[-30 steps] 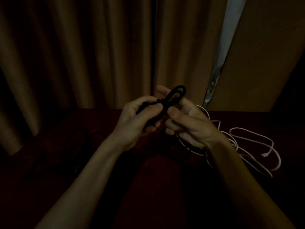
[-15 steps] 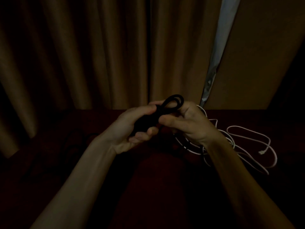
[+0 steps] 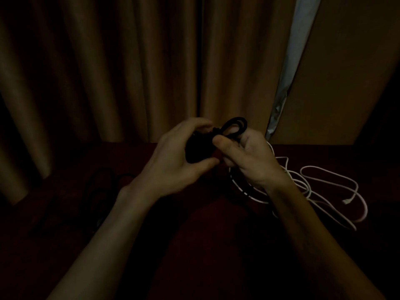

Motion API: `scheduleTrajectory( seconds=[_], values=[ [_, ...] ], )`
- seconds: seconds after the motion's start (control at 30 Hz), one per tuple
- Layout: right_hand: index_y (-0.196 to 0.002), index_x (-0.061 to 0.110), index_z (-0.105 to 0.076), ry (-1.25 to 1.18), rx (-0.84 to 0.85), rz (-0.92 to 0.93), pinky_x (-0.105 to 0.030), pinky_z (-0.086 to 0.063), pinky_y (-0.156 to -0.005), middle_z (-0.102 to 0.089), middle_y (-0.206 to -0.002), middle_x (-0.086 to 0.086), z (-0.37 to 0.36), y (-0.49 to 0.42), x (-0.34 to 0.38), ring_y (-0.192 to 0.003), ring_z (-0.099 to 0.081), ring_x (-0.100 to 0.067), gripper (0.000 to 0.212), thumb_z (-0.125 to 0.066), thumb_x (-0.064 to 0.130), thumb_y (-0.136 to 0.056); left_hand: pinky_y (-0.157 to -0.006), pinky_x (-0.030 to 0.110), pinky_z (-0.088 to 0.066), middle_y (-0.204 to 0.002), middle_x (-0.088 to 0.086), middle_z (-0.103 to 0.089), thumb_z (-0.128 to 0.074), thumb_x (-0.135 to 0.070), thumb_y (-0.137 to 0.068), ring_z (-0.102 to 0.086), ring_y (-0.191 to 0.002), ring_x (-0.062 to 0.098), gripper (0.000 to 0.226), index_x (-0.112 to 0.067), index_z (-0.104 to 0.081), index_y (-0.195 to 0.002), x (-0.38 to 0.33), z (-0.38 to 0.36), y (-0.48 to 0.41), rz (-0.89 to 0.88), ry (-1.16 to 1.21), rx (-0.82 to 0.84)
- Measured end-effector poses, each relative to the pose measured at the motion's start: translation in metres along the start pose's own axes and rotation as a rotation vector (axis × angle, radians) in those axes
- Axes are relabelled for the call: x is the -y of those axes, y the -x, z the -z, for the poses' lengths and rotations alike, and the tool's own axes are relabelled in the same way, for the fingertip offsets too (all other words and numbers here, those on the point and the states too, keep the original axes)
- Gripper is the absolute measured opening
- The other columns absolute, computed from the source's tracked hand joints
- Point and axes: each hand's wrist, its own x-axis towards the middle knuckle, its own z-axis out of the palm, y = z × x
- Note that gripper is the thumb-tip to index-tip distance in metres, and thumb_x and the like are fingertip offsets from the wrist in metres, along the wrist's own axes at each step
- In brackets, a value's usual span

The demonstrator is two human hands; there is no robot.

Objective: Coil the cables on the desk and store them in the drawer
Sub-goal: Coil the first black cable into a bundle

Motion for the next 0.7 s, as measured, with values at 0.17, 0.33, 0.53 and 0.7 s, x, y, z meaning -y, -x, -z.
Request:
scheduleTrajectory(
  seconds=[0.17,0.33,0.53,0.7],
  values=[
    [-0.083,0.019,-0.066,-0.010,-0.041,-0.023,-0.030,-0.020,-0.045,-0.039,-0.062,-0.009,-0.006,0.000,-0.006,-0.047,-0.031,-0.012,0.014,-0.068,0.030,-0.091,-0.071,0.033,-0.058,-0.110,0.003,-0.062,-0.068,-0.038,-0.095,-0.063,-0.089,0.013,0.054,-0.016,-0.052,-0.143,0.014,-0.008,0.004,-0.238,-0.305,-0.044],
    [-0.085,0.015,-0.061,-0.091,0.003,-0.097,-0.028,-0.021,-0.046,-0.053,-0.067,0.002,-0.010,-0.002,-0.005,-0.052,-0.033,-0.014,0.023,-0.061,0.034,-0.097,-0.068,0.022,-0.054,-0.102,0.004,-0.066,-0.067,-0.030,-0.096,-0.061,-0.084,0.007,0.039,-0.007,-0.063,-0.128,0.013,-0.014,0.003,-0.245,-0.242,-0.188],
    [-0.117,0.014,-0.065,-0.518,0.218,-0.317,-0.031,-0.055,-0.068,-0.041,-0.079,0.006,-0.009,0.001,-0.004,-0.059,-0.037,-0.003,0.027,-0.053,0.031,-0.099,-0.062,0.013,-0.045,-0.090,-0.009,-0.069,-0.071,-0.021,-0.094,-0.063,-0.072,0.001,0.025,-0.010,-0.069,-0.116,0.015,-0.008,0.002,-0.040,-0.034,-0.307],
    [-0.102,0.019,-0.072,-0.602,0.167,-0.314,-0.015,-0.020,-0.044,-0.042,-0.077,0.005,-0.007,-0.003,-0.011,-0.051,-0.028,0.000,0.017,-0.058,0.028,-0.097,-0.060,0.032,-0.053,-0.085,-0.005,-0.073,-0.069,-0.022,-0.096,-0.068,-0.071,0.010,0.016,-0.021,-0.070,-0.112,0.003,-0.013,0.002,0.145,0.229,-0.329]
  ],
)
